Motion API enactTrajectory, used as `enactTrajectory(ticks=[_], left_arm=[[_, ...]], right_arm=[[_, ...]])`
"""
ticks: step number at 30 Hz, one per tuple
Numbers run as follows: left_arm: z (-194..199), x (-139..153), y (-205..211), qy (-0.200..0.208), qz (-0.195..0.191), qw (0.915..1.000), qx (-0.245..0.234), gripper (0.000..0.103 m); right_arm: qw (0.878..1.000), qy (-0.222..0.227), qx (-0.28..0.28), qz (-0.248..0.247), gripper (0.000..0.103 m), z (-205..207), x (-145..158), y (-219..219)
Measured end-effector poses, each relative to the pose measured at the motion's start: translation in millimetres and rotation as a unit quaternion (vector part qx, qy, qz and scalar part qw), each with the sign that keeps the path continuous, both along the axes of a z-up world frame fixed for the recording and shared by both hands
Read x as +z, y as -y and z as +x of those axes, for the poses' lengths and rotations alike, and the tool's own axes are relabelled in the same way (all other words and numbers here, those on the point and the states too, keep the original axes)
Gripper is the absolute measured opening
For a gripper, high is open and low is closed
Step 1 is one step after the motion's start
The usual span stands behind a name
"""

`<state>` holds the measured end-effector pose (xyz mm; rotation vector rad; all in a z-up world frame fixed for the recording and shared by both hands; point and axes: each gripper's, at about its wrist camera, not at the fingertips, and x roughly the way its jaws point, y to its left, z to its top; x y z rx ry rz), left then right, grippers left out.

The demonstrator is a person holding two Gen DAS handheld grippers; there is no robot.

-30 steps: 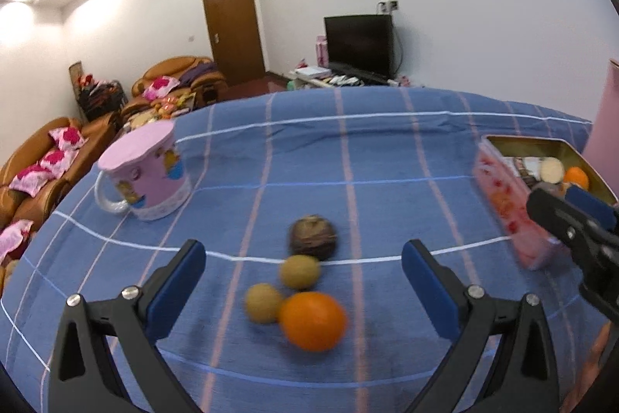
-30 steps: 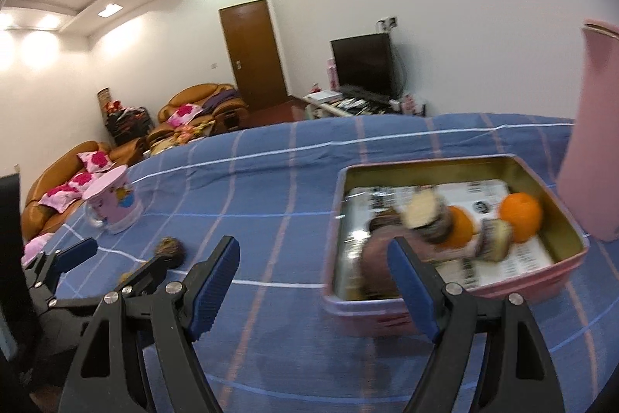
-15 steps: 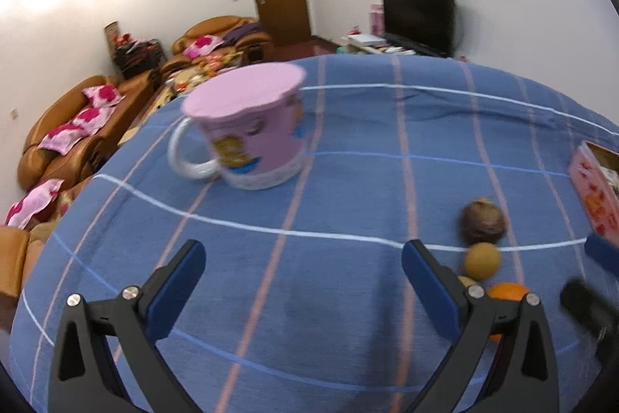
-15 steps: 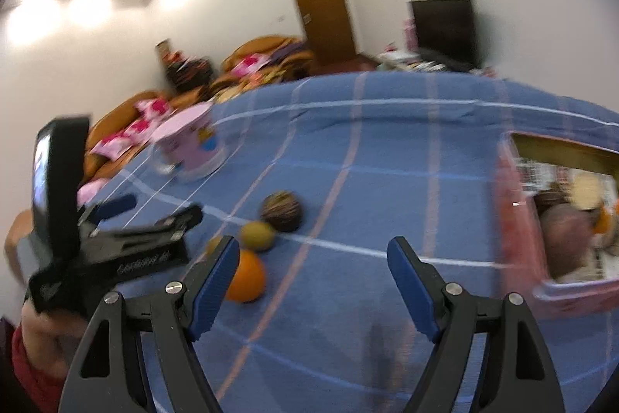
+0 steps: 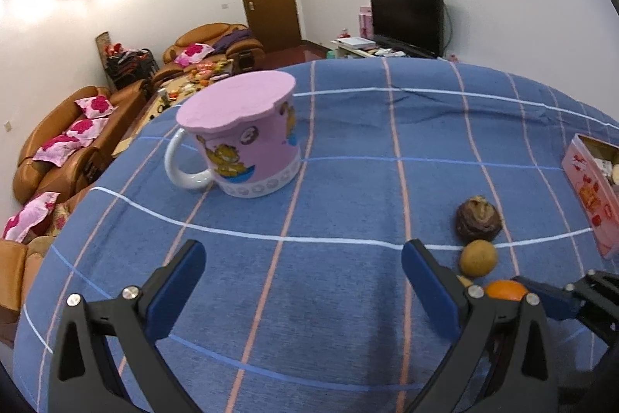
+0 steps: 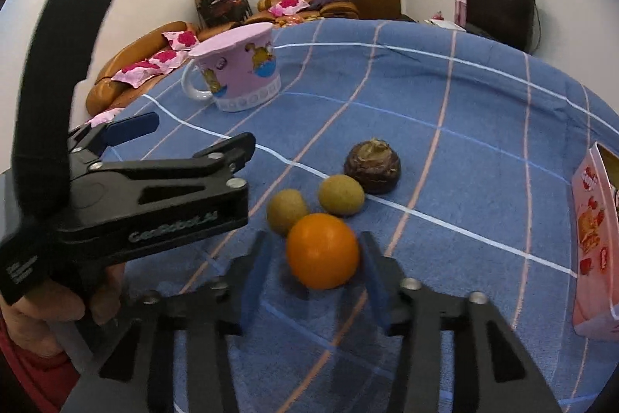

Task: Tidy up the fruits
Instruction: 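Grasp a small green-brown round fruit with left tool while right tool grasps an orange, then carry the green fruit with left tool while right tool carries the orange to the tin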

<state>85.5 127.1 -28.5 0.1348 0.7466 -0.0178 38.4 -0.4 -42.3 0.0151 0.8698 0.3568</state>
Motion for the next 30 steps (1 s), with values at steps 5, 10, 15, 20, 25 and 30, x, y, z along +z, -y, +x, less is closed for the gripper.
enactTrajectory(ticks=[5, 10, 15, 20, 25, 30], left_arm=[[-4, 1, 6, -0.003, -0.025, 0.9990, -0.037, 0.100], [-8, 0, 18, -0.019, -0.046, 0.9946, -0.091, 0.087], [-19, -5, 42, -0.034, -0.042, 0.9843, -0.168, 0.077], [-23, -9, 60, -0.045, -0.017, 0.9785, -0.201, 0.074], [-14, -15, 59, -0.079, -0.036, 0.9759, -0.200, 0.051], [-13, -18, 59, -0.091, -0.065, 0.9722, -0.205, 0.030]], right_arm=[[1.000, -0.001, -0.009, 0.002, 0.037, -7, -1, 9], [0.998, 0.009, -0.058, -0.005, 0.037, -11, 2, 36], [0.995, 0.002, -0.098, 0.030, 0.037, -15, 3, 73], [0.994, 0.000, -0.103, 0.039, 0.037, -19, 4, 82], [0.995, 0.004, -0.096, 0.034, 0.037, -21, 3, 78], [0.994, 0.000, -0.099, 0.039, 0.037, -21, 1, 81]])
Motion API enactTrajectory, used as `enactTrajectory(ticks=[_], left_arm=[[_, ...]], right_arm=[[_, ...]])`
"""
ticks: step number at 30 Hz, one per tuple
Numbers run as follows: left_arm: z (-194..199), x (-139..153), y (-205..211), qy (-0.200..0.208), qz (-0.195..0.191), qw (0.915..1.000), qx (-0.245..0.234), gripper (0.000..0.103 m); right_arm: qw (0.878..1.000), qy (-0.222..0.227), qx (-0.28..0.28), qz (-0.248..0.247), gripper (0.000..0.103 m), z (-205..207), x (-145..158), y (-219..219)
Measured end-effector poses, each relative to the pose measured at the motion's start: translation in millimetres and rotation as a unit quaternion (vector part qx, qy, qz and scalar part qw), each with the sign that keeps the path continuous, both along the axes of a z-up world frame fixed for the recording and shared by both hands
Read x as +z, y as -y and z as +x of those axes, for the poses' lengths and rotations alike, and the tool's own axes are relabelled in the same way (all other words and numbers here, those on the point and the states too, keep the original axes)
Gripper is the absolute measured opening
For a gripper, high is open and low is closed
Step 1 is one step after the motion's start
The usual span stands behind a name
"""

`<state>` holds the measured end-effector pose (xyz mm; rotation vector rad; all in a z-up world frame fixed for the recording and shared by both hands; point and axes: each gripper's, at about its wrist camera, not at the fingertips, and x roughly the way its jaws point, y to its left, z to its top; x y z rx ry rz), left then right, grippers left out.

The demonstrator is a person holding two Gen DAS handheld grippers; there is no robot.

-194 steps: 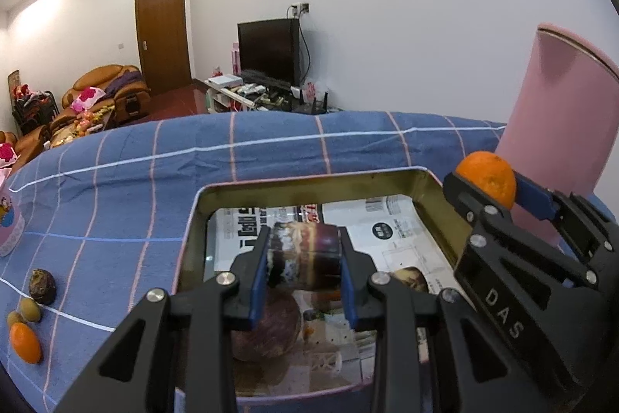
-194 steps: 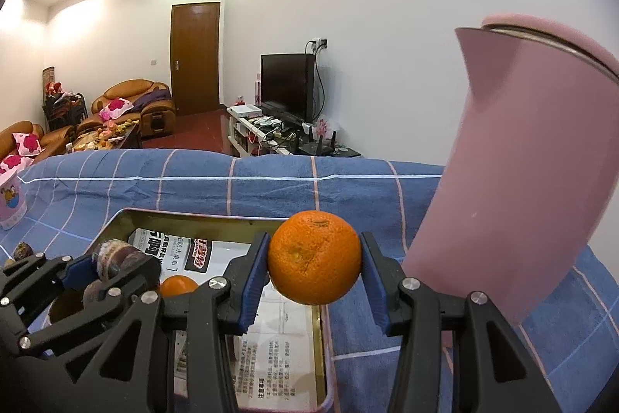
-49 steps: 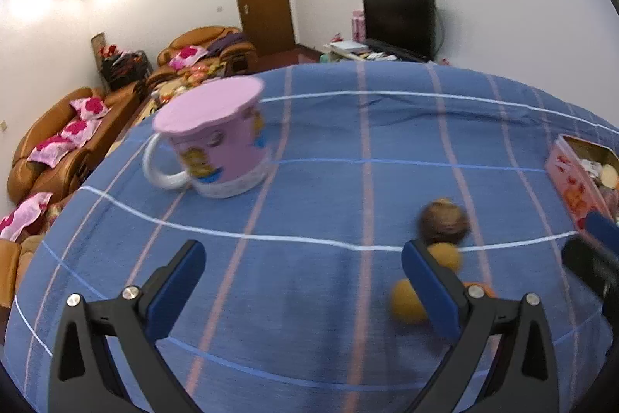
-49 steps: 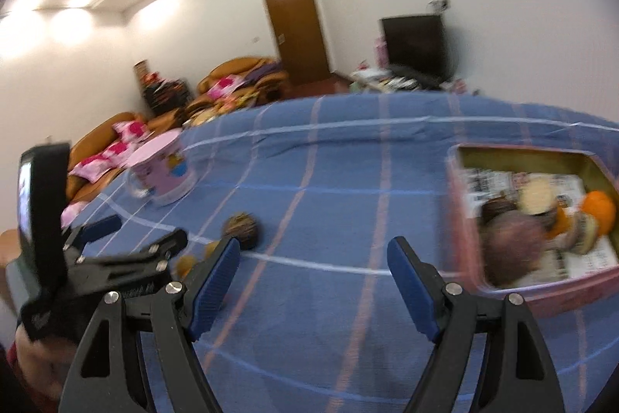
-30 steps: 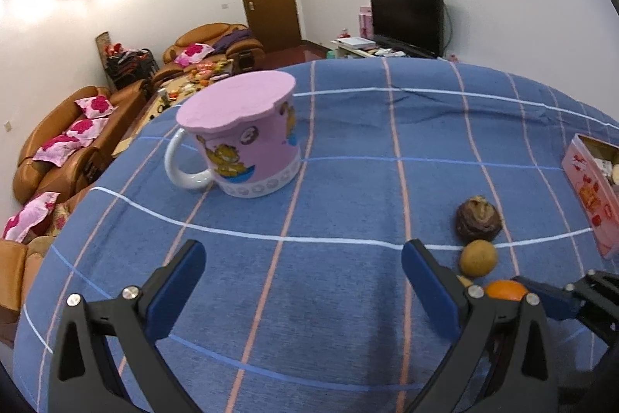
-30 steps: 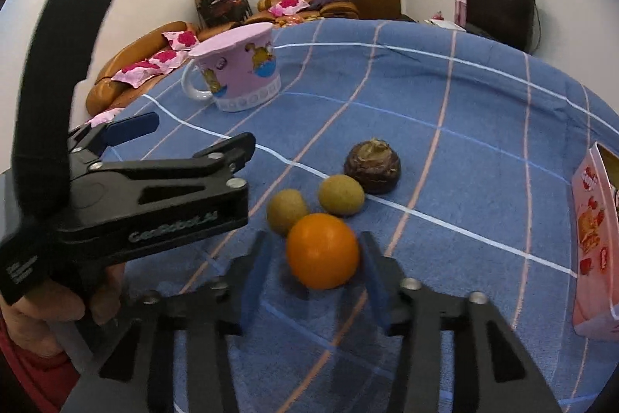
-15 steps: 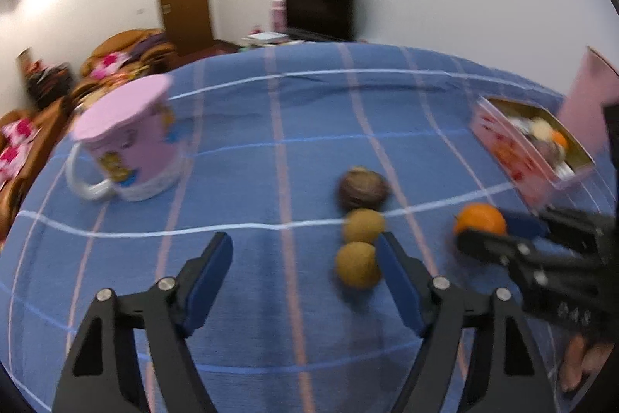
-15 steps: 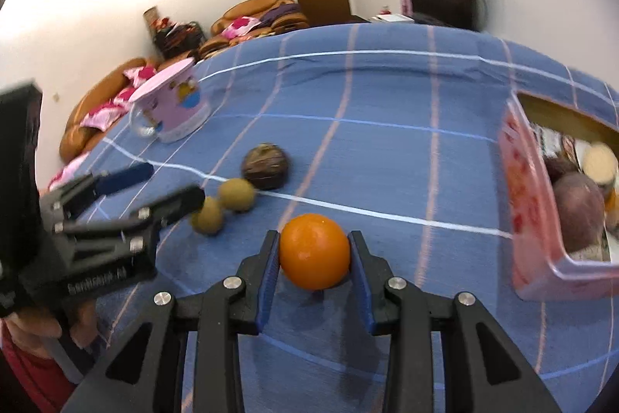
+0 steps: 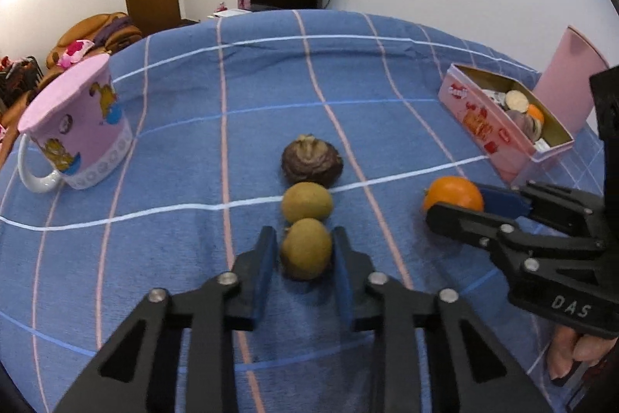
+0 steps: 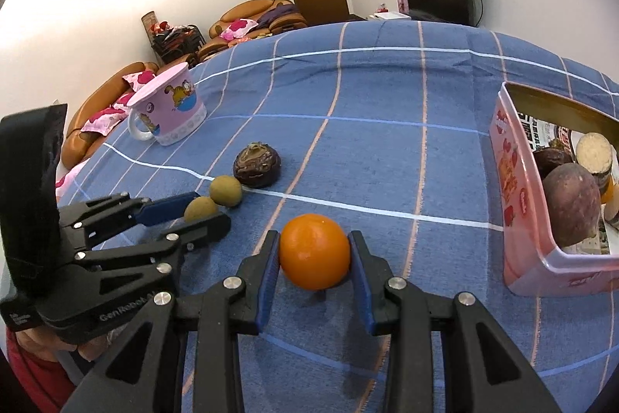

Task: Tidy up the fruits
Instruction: 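Carry the green fruit with left tool while right tool carries the orange to the tin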

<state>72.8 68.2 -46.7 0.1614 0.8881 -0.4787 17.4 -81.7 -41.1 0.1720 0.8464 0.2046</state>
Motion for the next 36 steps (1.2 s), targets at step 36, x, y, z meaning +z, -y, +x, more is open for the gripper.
enactTrajectory(ticks=[36], left_arm=[[-37, 39, 64, 0.150, 0.011, 0.9830, 0.105, 0.027]], right_arm=[[0.980, 0.156, -0.058, -0.111, 0.037, -34, 42, 41]])
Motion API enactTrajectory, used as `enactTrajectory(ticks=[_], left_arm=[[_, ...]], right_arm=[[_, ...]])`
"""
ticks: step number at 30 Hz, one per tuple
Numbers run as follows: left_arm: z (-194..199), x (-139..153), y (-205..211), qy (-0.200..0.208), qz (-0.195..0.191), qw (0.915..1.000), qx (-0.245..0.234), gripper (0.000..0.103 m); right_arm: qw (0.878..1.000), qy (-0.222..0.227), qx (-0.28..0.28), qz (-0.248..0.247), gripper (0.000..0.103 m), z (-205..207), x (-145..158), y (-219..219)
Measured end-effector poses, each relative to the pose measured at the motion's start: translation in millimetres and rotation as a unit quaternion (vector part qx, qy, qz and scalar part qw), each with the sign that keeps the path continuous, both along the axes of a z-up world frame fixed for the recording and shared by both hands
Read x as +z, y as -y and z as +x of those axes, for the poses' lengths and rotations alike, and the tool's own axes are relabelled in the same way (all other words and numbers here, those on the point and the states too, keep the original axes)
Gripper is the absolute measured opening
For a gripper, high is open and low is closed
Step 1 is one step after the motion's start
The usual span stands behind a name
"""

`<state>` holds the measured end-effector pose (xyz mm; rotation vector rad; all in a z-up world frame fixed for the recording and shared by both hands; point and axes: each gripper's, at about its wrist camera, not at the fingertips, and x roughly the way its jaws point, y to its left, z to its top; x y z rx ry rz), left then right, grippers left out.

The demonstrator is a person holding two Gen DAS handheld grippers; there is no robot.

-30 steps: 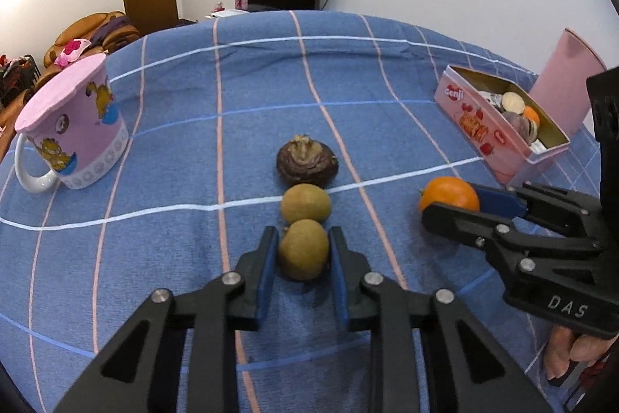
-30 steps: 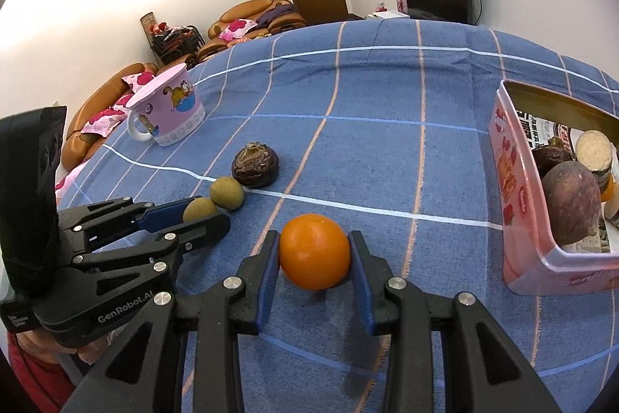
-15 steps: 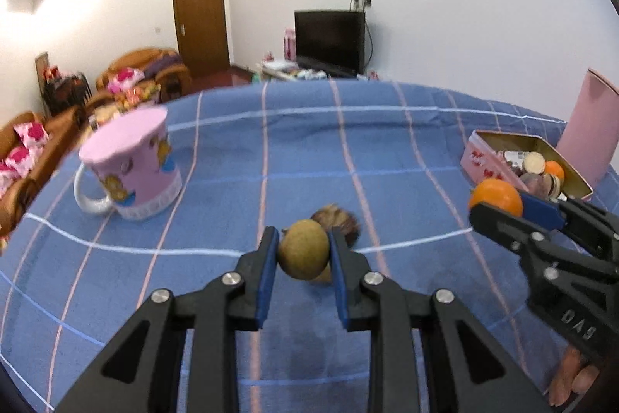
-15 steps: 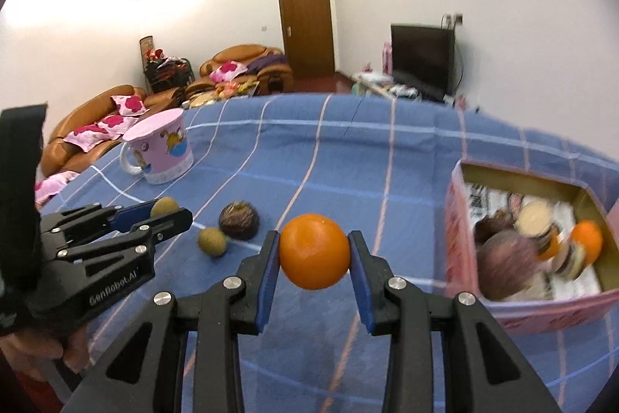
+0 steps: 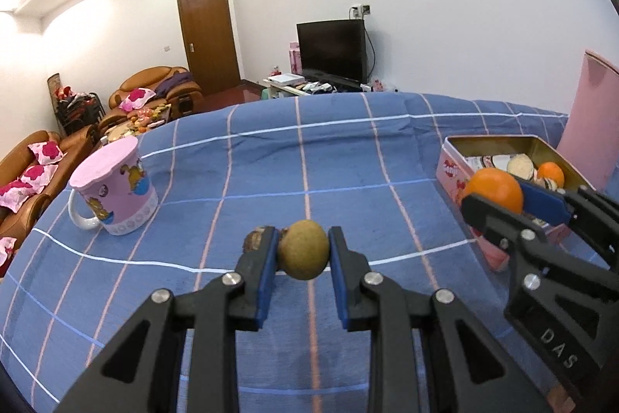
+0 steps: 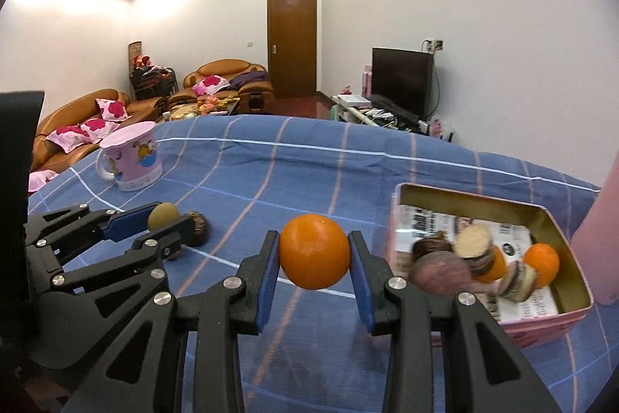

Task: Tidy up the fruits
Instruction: 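Carry the green fruit with left tool while right tool carries the orange to the tin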

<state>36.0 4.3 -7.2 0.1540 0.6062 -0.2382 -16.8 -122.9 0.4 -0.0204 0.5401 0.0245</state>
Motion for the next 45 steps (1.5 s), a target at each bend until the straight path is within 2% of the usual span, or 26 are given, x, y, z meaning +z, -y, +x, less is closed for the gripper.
enactTrajectory(ticks=[18, 36, 45], left_arm=[[-15, 4, 60, 0.010, -0.012, 0.9999, -0.003, 0.027], [-19, 19, 137, 0.026, -0.017, 0.9983, -0.050, 0.027], [-9, 21, 174, 0.014, -0.030, 0.9964, -0.078, 0.027]], right_arm=[[0.999, 0.004, -0.029, -0.013, 0.037, -10, 2, 63], [0.996, 0.020, -0.091, -0.011, 0.037, -11, 9, 141], [0.991, 0.026, -0.134, -0.005, 0.037, -11, 13, 179]])
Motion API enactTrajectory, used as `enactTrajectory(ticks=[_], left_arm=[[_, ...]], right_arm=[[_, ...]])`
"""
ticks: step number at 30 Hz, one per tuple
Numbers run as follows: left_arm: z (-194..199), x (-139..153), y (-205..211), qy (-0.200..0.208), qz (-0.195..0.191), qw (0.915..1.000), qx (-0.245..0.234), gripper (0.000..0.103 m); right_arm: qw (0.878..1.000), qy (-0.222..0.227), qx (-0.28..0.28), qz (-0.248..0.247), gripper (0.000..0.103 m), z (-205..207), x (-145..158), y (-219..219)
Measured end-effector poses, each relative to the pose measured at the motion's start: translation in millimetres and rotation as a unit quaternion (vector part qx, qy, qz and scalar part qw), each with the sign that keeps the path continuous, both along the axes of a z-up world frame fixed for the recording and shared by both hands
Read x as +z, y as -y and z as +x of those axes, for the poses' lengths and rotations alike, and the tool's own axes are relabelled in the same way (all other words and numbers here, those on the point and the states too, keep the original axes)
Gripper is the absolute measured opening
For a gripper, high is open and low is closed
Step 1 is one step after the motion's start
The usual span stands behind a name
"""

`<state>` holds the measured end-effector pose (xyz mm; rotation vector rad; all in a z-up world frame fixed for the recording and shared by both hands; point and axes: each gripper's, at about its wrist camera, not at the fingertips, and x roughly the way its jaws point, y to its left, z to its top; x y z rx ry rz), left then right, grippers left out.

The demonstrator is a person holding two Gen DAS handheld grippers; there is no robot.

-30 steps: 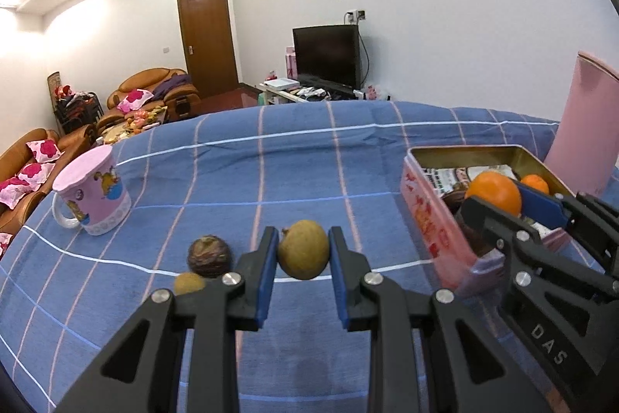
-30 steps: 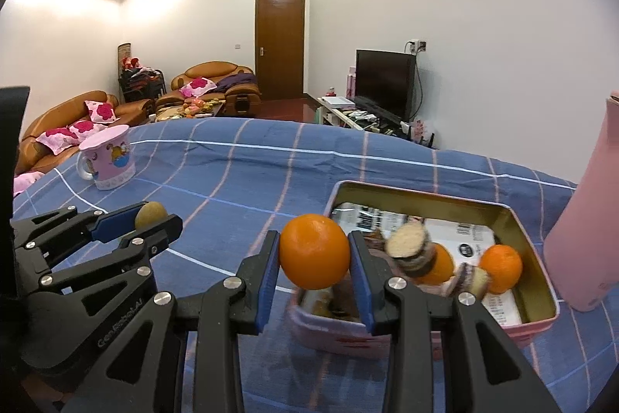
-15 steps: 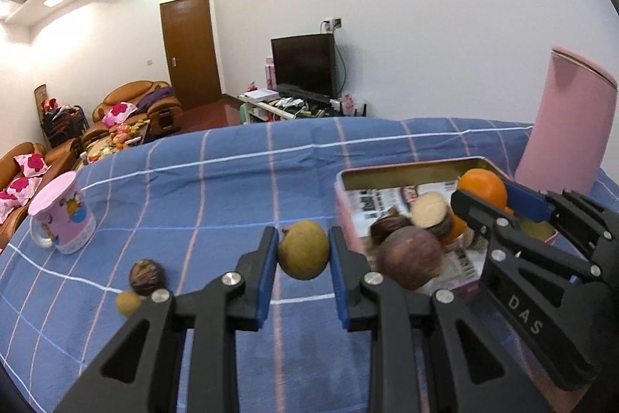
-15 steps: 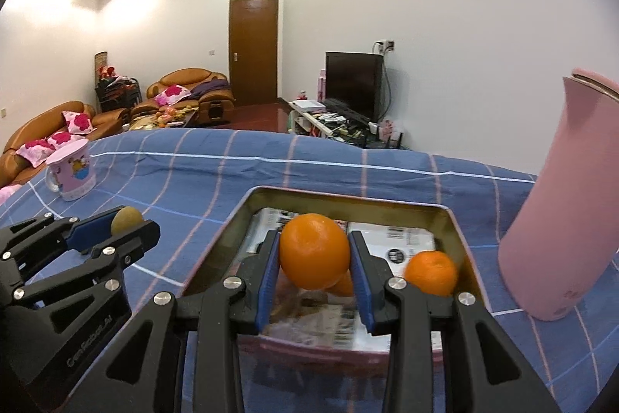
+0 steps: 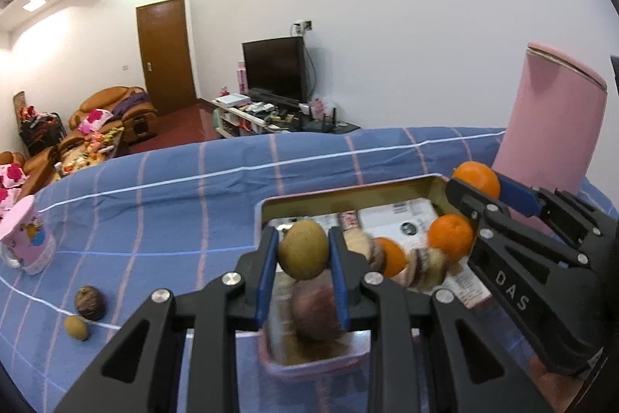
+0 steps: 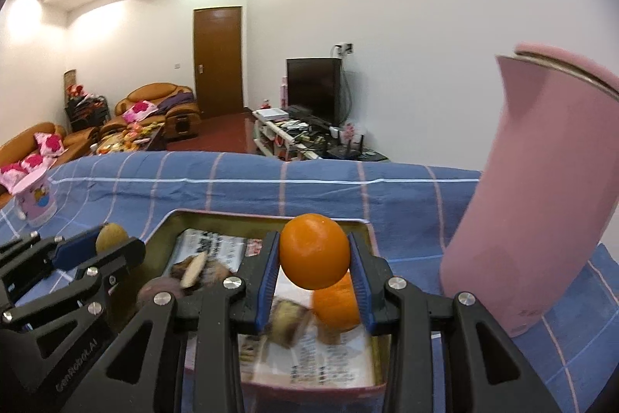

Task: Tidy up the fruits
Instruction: 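Carry the green fruit with left tool while right tool carries the orange to the tin, then lower the green fruit into the tin with left tool while right tool releases the orange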

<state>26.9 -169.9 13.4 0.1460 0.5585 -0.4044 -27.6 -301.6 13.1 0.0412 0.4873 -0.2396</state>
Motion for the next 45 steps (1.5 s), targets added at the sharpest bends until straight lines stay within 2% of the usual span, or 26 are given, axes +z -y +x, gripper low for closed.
enactTrajectory(ticks=[9, 20, 30, 37, 41, 44, 45], left_arm=[[19, -7, 28, -0.021, 0.002, 0.9997, -0.013, 0.027], [28, -13, 40, -0.028, 0.008, 0.9995, -0.010, 0.027], [43, -18, 44, -0.021, 0.029, 0.9993, 0.005, 0.027], [55, -23, 48, -0.035, 0.043, 0.9984, 0.011, 0.027], [56, -22, 50, -0.031, 0.049, 0.9983, 0.011, 0.027], [56, -22, 49, -0.035, 0.049, 0.9981, 0.014, 0.034], [56, -23, 50, -0.038, 0.052, 0.9979, 0.011, 0.053]], right_arm=[[0.999, 0.006, -0.045, 0.012, 0.037, 5, 4, 33], [0.999, -0.034, -0.020, 0.033, 0.037, 31, -12, 33], [0.993, -0.068, 0.016, 0.095, 0.037, 48, -25, 41], [0.991, -0.073, 0.032, 0.104, 0.037, 53, -28, 41], [0.988, -0.070, 0.040, 0.131, 0.038, 55, -31, 49], [0.984, -0.062, 0.052, 0.161, 0.038, 54, -33, 56], [0.983, -0.060, 0.053, 0.166, 0.039, 53, -33, 57]])
